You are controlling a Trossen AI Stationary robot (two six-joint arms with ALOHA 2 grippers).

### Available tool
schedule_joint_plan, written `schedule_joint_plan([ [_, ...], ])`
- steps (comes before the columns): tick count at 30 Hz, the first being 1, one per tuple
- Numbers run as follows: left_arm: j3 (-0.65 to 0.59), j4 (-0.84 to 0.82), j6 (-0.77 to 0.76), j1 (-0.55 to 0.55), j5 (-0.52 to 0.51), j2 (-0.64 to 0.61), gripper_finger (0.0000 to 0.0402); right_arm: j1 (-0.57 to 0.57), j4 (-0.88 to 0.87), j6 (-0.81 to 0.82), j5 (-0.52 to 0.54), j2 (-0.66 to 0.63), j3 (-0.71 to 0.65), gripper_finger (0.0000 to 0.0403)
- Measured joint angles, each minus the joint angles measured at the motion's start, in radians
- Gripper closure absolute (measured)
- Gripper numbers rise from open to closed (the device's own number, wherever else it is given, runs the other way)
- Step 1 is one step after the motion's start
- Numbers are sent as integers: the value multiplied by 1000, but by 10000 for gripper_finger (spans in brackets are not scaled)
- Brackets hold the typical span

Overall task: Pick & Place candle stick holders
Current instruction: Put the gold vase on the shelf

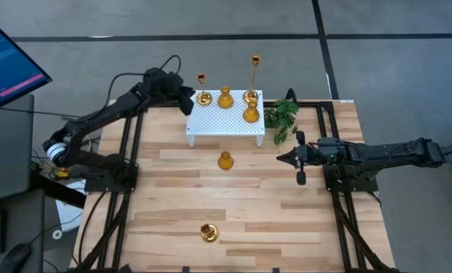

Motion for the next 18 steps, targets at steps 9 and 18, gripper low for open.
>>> schedule_joint_plan([
  [9, 0, -170, -47, -75, 120, -137, 325, 0, 0, 0, 0, 0, 0, 403],
  [18, -15, -167, 9, -296, 333, -173, 325, 0, 1, 0, 0, 0, 0, 403],
])
